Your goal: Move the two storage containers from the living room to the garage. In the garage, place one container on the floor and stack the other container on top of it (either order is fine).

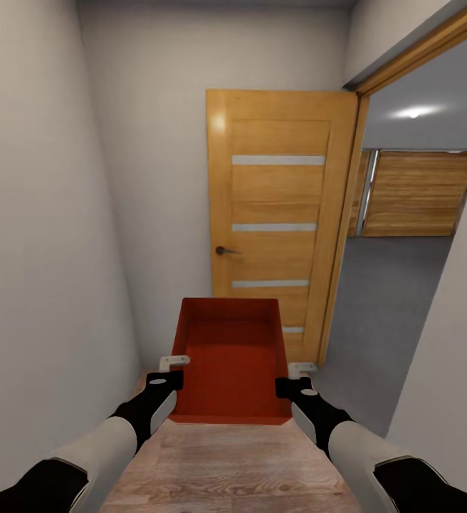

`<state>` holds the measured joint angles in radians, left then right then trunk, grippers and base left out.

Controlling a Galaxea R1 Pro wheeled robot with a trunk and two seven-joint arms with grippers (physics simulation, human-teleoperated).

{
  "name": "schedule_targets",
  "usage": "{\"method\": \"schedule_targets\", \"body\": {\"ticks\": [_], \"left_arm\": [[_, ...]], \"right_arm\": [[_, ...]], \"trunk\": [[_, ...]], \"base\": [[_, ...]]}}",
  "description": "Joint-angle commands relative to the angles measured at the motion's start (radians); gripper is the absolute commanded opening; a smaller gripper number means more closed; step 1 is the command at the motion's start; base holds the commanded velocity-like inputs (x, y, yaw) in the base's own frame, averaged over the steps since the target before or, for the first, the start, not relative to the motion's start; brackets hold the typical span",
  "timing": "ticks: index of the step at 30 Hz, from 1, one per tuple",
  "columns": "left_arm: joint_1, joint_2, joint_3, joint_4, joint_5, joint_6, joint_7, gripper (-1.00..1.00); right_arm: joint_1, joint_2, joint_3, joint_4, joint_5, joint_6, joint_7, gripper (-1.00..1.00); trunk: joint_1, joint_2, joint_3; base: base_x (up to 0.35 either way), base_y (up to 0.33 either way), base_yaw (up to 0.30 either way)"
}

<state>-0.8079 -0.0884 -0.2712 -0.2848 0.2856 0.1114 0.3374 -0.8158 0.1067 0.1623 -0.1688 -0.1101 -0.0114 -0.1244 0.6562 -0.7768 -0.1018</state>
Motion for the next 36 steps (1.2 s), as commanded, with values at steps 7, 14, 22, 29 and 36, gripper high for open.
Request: {"method": "schedule_targets", "body": {"ticks": [7,14,22,29,36], "left_arm": [[-0.002,0.003,0.018,-0.011,-0.017,-0.007,0.012,-1.00],[-0.001,0.002,0.018,-0.013,-0.017,-0.007,0.012,-1.00],[-0.002,0.002,0.018,-0.013,-0.017,-0.007,0.012,-1.00],[-0.002,0.002,0.018,-0.012,-0.017,-0.007,0.012,-1.00],[-0.002,0.002,0.018,-0.010,-0.017,-0.006,0.012,-1.00]], "right_arm": [[0.000,-0.001,-0.001,0.008,-0.016,0.000,-0.006,-1.00],[0.000,0.000,0.000,0.008,-0.017,-0.001,-0.006,-1.00],[0.000,0.000,0.000,0.008,-0.017,-0.001,-0.006,-1.00],[-0.001,0.000,0.000,0.008,-0.017,-0.001,-0.006,-1.00],[0.000,0.001,0.000,0.008,-0.017,-0.001,-0.006,-1.00]], "trunk": [[0.001,-0.001,-0.001],[0.001,-0.001,-0.001],[0.001,-0.001,-0.001],[0.001,-0.001,-0.001],[0.001,-0.001,-0.001]], "base": [[0.232,0.000,-0.002],[0.025,0.000,-0.191],[0.001,0.000,-0.283],[0.000,0.000,-0.287],[0.001,0.026,-0.288]]}}
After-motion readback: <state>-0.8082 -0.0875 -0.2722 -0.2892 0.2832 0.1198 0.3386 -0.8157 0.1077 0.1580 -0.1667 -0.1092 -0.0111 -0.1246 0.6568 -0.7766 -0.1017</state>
